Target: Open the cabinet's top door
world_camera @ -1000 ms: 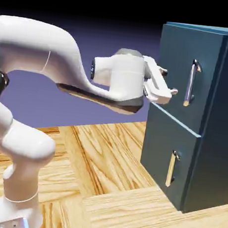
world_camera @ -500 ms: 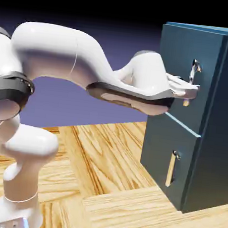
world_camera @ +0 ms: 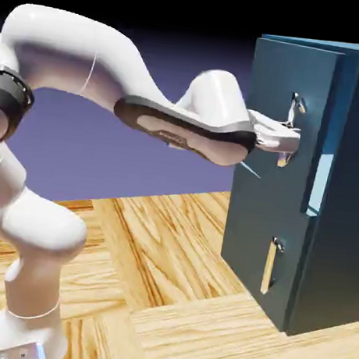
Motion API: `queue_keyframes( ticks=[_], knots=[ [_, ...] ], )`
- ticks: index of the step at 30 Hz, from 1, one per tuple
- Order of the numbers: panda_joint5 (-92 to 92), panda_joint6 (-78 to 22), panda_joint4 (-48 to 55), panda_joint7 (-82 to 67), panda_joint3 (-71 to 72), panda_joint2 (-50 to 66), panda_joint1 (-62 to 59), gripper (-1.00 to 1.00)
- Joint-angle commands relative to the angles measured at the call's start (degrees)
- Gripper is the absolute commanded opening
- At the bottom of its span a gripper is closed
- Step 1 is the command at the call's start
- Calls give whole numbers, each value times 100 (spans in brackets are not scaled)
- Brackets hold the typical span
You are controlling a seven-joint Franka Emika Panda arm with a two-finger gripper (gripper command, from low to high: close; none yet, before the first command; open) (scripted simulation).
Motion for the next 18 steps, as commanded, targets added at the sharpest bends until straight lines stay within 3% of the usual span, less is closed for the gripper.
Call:
queue_keyframes(
  ticks=[1,9,18],
  knots=[
    [-32,22,-16,162,188,57,-207,-100],
    [170,34,-281,693,1738,101,-1867,-100],
    [2334,-229,-1140,-705,3159,-684,-3263,-100]
  ],
)
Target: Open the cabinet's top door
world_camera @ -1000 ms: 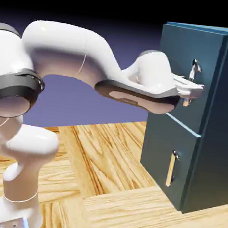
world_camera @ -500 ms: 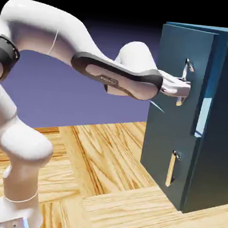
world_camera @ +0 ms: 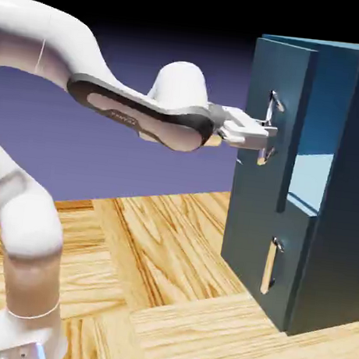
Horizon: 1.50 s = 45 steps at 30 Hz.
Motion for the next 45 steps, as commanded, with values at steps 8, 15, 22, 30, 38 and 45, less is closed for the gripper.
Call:
queue_keyframes(
  ticks=[8,15,22,30,38,45],
  knots=[
    [2006,-254,-670,-1204,1042,-815,-797,-100],
    [3749,-654,-1136,-2279,1746,-1490,-1044,-100],
    [5493,-1550,-1448,-3290,2430,-2025,-823,-100],
    [7431,-3358,-1291,-4024,3634,-2213,-420,-100],
    [8874,-5351,-357,-4235,5122,-1827,-699,-100],
    [9774,-7037,991,-4295,6556,-1394,-1743,-100]
  ],
)
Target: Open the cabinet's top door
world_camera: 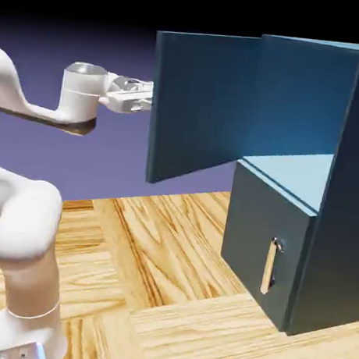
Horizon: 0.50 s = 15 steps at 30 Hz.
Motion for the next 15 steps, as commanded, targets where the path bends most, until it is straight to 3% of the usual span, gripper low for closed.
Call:
queue_keyframes(
  ticks=[1,15],
  knots=[
    [100,-208,205,-13,203,41,-193,-100],
    [1137,-2513,3068,-545,2285,-304,-3024,-100]
  ],
)
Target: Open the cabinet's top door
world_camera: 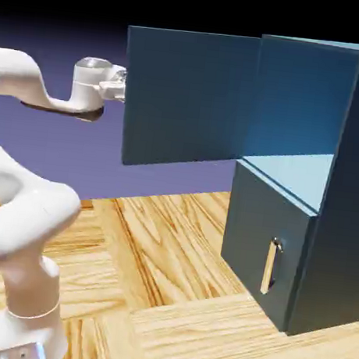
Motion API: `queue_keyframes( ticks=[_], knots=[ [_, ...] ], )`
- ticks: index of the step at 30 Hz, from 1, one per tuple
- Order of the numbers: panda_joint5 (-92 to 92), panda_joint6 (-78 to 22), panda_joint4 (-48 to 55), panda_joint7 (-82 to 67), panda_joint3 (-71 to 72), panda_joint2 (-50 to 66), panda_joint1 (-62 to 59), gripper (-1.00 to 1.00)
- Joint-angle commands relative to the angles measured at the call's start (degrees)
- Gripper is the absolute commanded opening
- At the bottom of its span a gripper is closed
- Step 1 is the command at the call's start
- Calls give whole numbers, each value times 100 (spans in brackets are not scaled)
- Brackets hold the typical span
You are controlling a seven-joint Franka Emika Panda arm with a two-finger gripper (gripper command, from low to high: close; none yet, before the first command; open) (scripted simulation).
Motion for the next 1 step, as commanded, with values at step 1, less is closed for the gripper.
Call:
queue_keyframes(
  ticks=[1],
  knots=[
    [-3,5,-3,0,8,1,-1,100]
  ],
)
